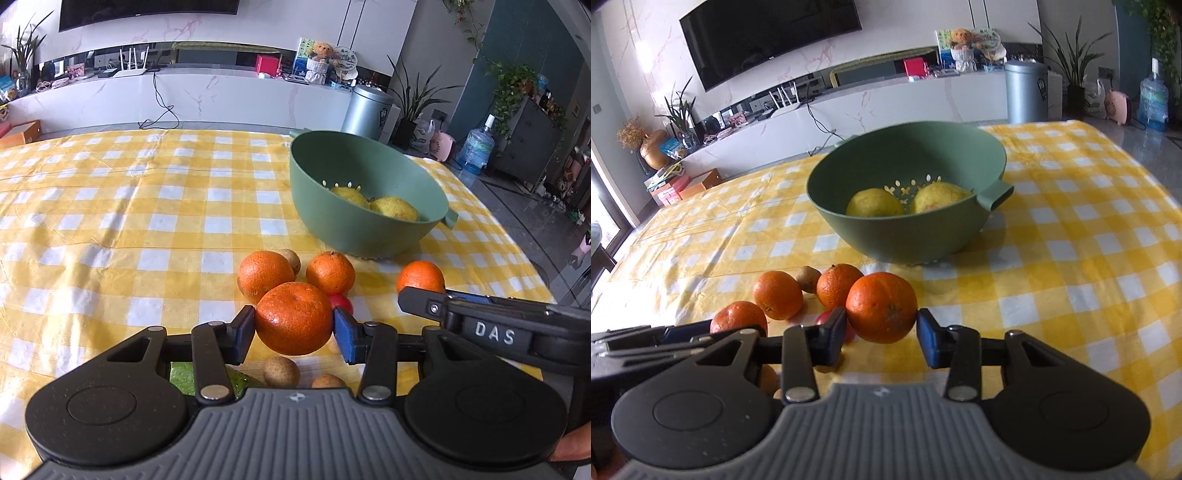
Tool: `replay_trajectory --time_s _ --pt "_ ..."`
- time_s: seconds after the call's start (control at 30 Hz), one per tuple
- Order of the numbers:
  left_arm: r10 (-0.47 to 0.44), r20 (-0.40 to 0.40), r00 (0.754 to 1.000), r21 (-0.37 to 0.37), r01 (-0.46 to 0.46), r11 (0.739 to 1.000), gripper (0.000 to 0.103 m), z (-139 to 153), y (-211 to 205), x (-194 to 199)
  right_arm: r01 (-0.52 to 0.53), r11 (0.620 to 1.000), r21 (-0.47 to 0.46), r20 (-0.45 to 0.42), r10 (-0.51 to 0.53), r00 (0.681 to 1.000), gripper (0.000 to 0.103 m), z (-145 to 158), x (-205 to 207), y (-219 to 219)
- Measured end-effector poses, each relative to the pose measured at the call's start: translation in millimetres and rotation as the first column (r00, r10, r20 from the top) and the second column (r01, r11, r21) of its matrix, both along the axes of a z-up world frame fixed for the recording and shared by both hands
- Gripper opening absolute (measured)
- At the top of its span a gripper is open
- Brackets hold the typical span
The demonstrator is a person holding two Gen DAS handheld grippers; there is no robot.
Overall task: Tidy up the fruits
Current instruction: 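Grasp an orange with the left tool while the right tool grasps another orange, then carry both oranges into the green colander and open both tools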
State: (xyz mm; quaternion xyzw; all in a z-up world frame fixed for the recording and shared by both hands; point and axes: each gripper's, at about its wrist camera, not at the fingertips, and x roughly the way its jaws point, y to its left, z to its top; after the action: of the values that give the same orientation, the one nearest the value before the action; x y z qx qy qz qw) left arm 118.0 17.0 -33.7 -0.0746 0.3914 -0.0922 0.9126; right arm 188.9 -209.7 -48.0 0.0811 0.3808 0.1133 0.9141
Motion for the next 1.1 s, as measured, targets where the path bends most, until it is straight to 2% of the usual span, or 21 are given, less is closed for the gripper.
replay_trajectory --time_s 0.27,0.53,0.77,1.1 --pt "-0.009 0.038 0.999 -0.006 0.009 1.0 0.051 35 -6 -3 -0.028 0.999 -0.015 0.088 0.029 0.996 0.038 32 -26 -12" --pt "-0.038 0.081 0.996 -0.014 0.039 0.999 0.051 70 -19 16 -0.046 0.997 -0.058 0.154 0.055 0.986 0.038 68 -34 -29" --pt "-0.066 0.08 0.995 -0.008 0.067 0.998 0.051 82 -34 45 -0.071 0.99 -0.125 0.169 0.092 0.981 0.038 90 -13 -40" --pt "-0.083 0.027 0.996 0.011 0.083 0.996 0.051 71 -51 91 -0.09 0.986 -0.14 0.133 0.109 0.985 0.038 95 45 -46"
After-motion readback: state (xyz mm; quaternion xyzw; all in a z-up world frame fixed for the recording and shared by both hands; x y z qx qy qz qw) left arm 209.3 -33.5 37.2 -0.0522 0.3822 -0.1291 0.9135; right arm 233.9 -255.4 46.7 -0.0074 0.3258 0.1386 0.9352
